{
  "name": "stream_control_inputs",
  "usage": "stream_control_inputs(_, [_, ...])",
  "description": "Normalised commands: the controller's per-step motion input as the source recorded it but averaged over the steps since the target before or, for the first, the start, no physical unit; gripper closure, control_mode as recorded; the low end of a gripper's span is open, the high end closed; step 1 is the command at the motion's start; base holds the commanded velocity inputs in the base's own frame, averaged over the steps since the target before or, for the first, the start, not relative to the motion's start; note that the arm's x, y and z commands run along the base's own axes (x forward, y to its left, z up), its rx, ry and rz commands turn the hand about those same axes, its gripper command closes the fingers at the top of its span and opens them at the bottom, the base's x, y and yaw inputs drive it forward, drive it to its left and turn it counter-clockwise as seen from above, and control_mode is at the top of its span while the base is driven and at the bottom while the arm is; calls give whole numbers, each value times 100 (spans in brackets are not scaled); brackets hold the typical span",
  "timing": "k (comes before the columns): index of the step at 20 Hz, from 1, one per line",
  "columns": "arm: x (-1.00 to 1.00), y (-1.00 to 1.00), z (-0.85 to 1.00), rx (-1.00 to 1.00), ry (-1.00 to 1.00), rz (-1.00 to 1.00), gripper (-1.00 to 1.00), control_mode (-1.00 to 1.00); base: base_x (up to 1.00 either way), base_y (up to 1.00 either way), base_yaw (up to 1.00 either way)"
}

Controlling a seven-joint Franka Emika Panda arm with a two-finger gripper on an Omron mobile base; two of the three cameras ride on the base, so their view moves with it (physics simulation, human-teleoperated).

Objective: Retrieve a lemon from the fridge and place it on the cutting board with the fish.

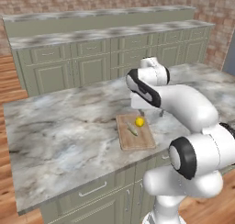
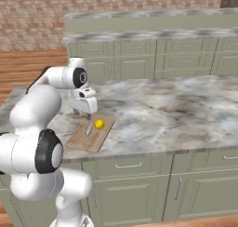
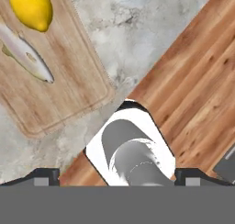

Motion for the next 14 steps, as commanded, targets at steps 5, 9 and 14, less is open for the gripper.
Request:
stream_control_inputs(5, [-100, 0, 34, 0, -9, 23, -100, -100, 0, 0, 0])
stream_control_inputs(9, [-100, 0, 6, 3, -21, 22, -100, -100, 0, 0, 0])
stream_control_inputs(14, [-93, -1, 1, 6, -28, 20, -100, -100, 0, 0, 0])
